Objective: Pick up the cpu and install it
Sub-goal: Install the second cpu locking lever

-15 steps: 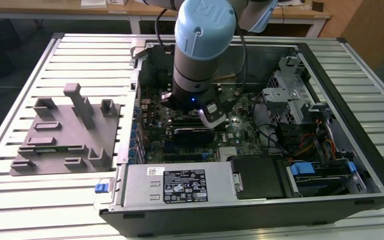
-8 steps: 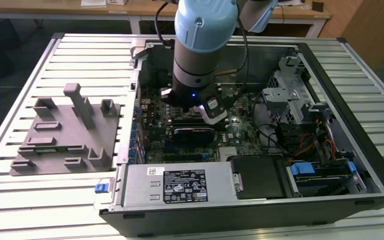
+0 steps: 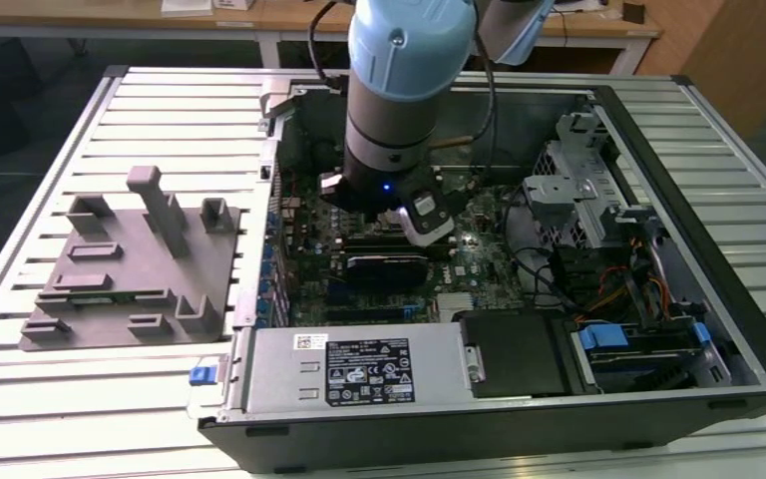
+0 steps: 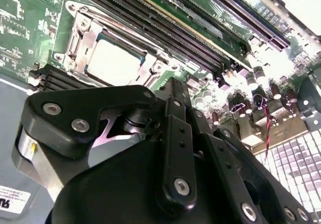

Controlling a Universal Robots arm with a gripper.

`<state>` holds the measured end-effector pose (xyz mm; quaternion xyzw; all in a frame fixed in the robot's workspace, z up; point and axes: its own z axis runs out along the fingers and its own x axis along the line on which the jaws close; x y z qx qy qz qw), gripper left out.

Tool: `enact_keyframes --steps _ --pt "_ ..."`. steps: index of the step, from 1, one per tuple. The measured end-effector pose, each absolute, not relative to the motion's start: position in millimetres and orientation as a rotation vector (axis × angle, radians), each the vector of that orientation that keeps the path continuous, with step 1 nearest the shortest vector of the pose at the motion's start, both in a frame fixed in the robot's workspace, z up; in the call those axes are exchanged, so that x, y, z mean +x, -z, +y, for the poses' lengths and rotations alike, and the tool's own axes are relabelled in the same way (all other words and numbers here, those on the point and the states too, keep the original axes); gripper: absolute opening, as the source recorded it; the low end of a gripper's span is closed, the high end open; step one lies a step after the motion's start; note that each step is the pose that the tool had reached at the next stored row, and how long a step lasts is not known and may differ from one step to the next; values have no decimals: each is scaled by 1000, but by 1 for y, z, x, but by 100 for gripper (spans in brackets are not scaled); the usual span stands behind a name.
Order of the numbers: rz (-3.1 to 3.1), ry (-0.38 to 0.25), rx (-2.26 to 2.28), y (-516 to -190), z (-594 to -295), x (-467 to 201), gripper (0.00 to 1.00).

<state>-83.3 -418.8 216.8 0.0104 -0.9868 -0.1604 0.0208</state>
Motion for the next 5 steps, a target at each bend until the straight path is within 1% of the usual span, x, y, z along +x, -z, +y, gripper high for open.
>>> enact_keyframes --steps 5 --pt "-3060 498 32 -224 -419 -83 11"
